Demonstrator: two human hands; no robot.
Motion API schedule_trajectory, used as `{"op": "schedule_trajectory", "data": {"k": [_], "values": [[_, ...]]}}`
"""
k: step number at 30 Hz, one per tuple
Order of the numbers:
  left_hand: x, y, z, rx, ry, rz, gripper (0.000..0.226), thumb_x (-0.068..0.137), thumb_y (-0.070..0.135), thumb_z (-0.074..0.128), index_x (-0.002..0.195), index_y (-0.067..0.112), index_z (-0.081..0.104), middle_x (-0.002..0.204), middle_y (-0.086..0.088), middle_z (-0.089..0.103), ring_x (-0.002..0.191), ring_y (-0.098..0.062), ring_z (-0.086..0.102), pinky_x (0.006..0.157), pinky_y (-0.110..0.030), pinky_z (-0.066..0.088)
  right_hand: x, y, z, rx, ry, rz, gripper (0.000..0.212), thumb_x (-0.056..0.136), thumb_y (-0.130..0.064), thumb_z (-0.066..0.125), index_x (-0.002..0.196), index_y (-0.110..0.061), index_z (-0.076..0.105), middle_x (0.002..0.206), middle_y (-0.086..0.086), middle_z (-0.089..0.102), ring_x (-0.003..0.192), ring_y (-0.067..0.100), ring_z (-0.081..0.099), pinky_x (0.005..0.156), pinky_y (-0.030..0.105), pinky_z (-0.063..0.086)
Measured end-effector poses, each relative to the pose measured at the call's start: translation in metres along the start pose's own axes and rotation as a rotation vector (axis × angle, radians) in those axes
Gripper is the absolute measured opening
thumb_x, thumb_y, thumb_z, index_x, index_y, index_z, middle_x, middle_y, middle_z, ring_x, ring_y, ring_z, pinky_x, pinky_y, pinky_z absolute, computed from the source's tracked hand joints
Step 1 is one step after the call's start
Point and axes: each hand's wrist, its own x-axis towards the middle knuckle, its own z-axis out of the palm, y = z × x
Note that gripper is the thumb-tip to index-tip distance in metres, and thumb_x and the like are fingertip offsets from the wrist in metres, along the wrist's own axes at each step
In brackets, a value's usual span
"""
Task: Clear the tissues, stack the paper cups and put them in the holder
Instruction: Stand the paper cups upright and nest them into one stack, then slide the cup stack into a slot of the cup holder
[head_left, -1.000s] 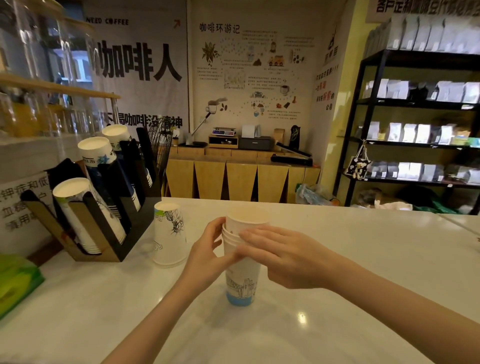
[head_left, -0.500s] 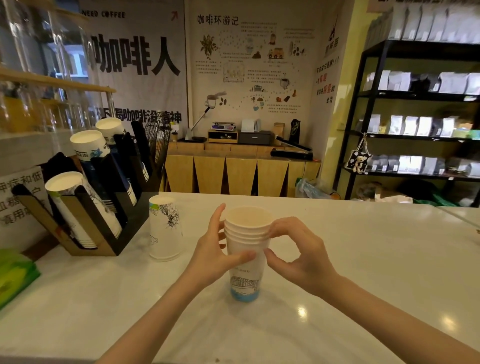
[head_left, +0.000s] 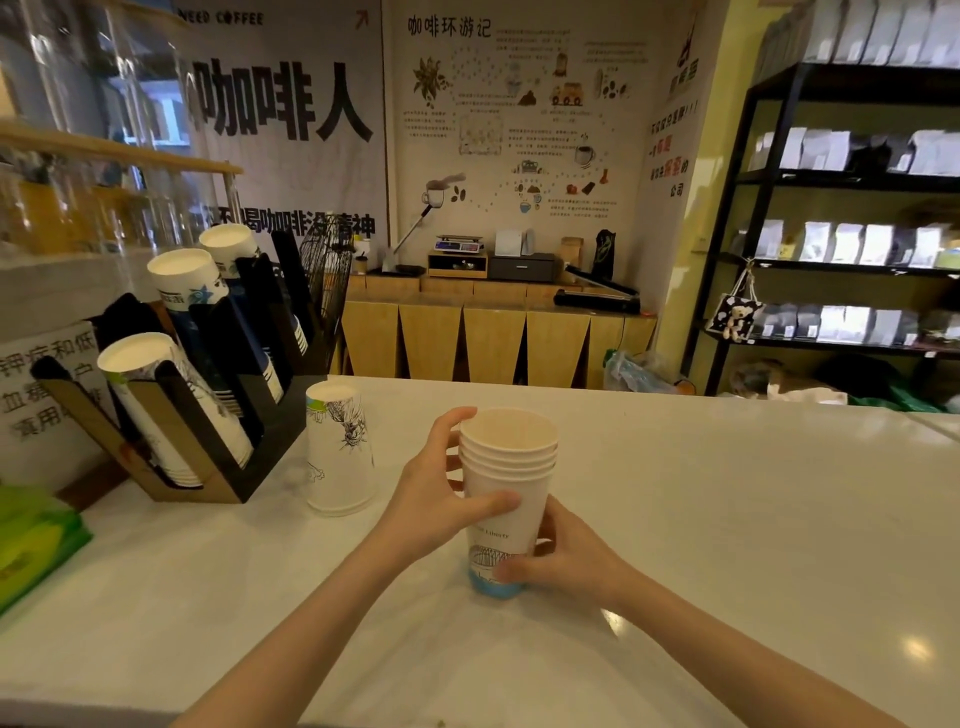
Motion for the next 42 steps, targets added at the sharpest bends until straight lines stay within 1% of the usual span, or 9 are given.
{"op": "schedule_trajectory", "data": {"k": [7, 11, 14, 20, 28, 34, 36, 39, 42], "values": [[0.025, 0.012, -0.038, 0.159, 0.149, 0.066, 0.059, 0.069, 0.034, 0.073, 0.119, 0.030, 0.043, 0.119, 0.010, 0.051, 0.108, -0.009, 0.050, 0.086, -0.024, 0.045, 0.028, -0.029, -0.019, -0.019, 0.050, -0.101, 0.059, 0.067, -0.027, 0.079, 0.117, -0.027, 0.048, 0.114, -0.004, 0.060, 0.104, 0.014, 0.060, 0.088, 0.032, 0.055], [0.040, 0.023, -0.067, 0.296, 0.240, 0.110, 0.045, 0.078, 0.037, 0.064, 0.119, 0.021, 0.053, 0.119, 0.008, 0.054, 0.109, -0.009, 0.049, 0.086, -0.023, 0.037, 0.051, -0.060, -0.037, 0.017, 0.069, -0.194, 0.050, 0.072, -0.018, 0.075, 0.115, -0.024, 0.049, 0.111, -0.001, 0.058, 0.102, 0.015, 0.060, 0.079, 0.026, 0.056], [0.044, 0.030, -0.085, 0.267, 0.331, 0.130, 0.042, 0.081, 0.033, 0.061, 0.121, 0.020, 0.055, 0.111, 0.005, 0.063, 0.104, -0.012, 0.058, 0.083, -0.020, 0.046, 0.065, -0.094, -0.051, 0.073, 0.110, -0.270, 0.044, 0.075, -0.014, 0.072, 0.112, -0.020, 0.051, 0.104, -0.004, 0.058, 0.092, 0.011, 0.062, 0.067, 0.019, 0.056], [0.051, 0.032, -0.112, 0.187, 0.373, -0.031, 0.075, 0.081, 0.026, 0.062, 0.142, 0.019, 0.019, 0.121, -0.006, 0.061, 0.111, -0.014, 0.055, 0.084, -0.023, 0.047, 0.105, -0.167, -0.058, 0.133, 0.236, -0.429, 0.046, 0.074, -0.020, 0.073, 0.110, -0.022, 0.046, 0.096, -0.010, 0.056, 0.084, 0.008, 0.061, 0.054, 0.011, 0.053], [0.050, -0.002, -0.130, 0.276, 0.288, -0.195, 0.063, 0.075, 0.039, 0.067, 0.128, 0.027, 0.036, 0.118, 0.003, 0.056, 0.100, -0.016, 0.055, 0.079, -0.028, 0.047, 0.150, -0.211, -0.010, 0.031, 0.190, -0.532, 0.075, 0.069, -0.026, 0.078, 0.132, -0.018, 0.037, 0.115, -0.005, 0.048, 0.107, 0.018, 0.056, 0.085, 0.033, 0.054], [0.042, -0.032, -0.137, 0.268, 0.304, -0.323, 0.068, 0.072, 0.044, 0.068, 0.129, 0.024, 0.037, 0.129, -0.002, 0.055, 0.115, -0.023, 0.053, 0.095, -0.038, 0.048, 0.173, -0.204, 0.025, -0.014, 0.139, -0.486, 0.081, 0.066, -0.030, 0.079, 0.134, -0.017, 0.038, 0.131, 0.001, 0.050, 0.112, 0.018, 0.053, 0.091, 0.038, 0.053], [0.038, -0.046, -0.136, 0.243, 0.293, -0.376, 0.072, 0.071, 0.047, 0.067, 0.130, 0.024, 0.034, 0.127, -0.003, 0.057, 0.109, -0.023, 0.056, 0.084, -0.037, 0.054, 0.175, -0.199, 0.033, -0.027, 0.109, -0.464, 0.079, 0.067, -0.029, 0.079, 0.134, -0.017, 0.038, 0.127, 0.000, 0.051, 0.110, 0.017, 0.052, 0.090, 0.036, 0.052], [0.035, -0.064, -0.131, 0.276, 0.251, -0.467, 0.075, 0.074, 0.052, 0.062, 0.134, 0.026, 0.026, 0.114, -0.005, 0.060, 0.079, -0.014, 0.058, 0.046, -0.019, 0.046, 0.174, -0.189, 0.044, -0.044, 0.070, -0.453, 0.077, 0.069, -0.028, 0.078, 0.133, -0.016, 0.040, 0.117, -0.004, 0.050, 0.106, 0.015, 0.052, 0.086, 0.032, 0.051], [0.031, -0.077, -0.121, 0.268, 0.240, -0.499, 0.077, 0.076, 0.049, 0.061, 0.137, 0.028, 0.019, 0.116, -0.010, 0.059, 0.068, -0.011, 0.054, 0.041, -0.018, 0.042, 0.173, -0.175, 0.054, -0.052, 0.033, -0.427, 0.073, 0.069, -0.026, 0.078, 0.131, -0.015, 0.041, 0.118, -0.001, 0.052, 0.102, 0.013, 0.052, 0.081, 0.028, 0.050]]}}
